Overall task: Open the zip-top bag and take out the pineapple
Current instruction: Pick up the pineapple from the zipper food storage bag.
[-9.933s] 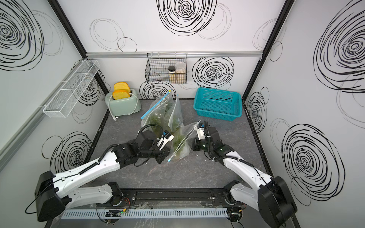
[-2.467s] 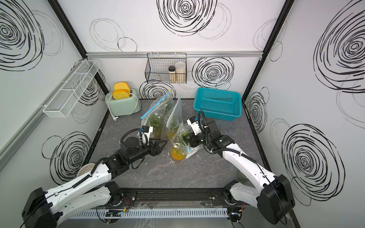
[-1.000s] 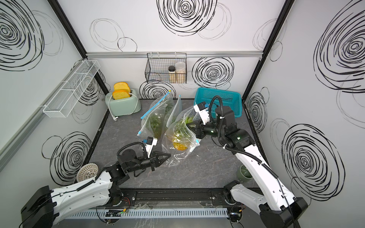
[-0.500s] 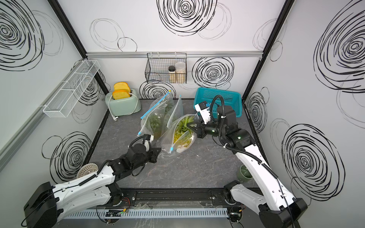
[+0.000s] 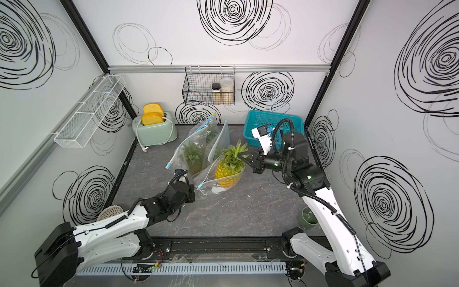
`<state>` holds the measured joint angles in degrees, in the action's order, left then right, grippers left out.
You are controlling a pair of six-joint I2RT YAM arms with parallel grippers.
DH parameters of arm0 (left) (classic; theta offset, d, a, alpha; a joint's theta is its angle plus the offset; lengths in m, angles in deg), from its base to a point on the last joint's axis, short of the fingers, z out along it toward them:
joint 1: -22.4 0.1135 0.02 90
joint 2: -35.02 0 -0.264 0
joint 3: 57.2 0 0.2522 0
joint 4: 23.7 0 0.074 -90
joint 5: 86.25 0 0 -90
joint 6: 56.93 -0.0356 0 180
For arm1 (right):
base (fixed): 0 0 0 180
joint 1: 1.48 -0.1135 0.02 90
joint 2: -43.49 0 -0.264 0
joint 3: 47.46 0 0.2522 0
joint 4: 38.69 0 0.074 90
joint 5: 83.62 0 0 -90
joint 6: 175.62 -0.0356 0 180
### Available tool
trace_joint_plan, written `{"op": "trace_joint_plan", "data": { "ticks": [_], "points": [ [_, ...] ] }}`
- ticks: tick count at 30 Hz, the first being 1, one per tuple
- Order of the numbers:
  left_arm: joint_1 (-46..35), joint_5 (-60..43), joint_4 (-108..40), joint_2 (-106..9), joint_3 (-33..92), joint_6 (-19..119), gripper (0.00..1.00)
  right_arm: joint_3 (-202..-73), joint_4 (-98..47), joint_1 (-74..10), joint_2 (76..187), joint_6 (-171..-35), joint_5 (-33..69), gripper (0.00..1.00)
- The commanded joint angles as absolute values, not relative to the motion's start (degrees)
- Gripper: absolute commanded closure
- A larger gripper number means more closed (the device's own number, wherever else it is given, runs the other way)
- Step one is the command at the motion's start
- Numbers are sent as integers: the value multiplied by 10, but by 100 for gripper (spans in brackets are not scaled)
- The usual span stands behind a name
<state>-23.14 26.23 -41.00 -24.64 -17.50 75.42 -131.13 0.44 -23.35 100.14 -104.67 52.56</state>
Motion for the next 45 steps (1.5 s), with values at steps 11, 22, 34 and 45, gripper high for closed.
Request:
{"op": "trace_joint_plan", "data": {
  "ticks": [11, 22, 34, 45],
  "points": [
    [-311, 372, -458, -313, -93, 799, 100, -1353, -108, -230, 997, -1095, 588, 100],
    [-299, 384, -498, -414, -49, 791, 100, -1413, -68, -224, 999, -1073, 591, 100],
    [-304, 349, -473, -424, -29, 747, 100, -1431, -54, -196, 998, -1065, 603, 100],
    [-337, 342, -477, -470, -25, 725, 100, -1460, -63, -179, 1010, -1070, 607, 100]
  ]
}}
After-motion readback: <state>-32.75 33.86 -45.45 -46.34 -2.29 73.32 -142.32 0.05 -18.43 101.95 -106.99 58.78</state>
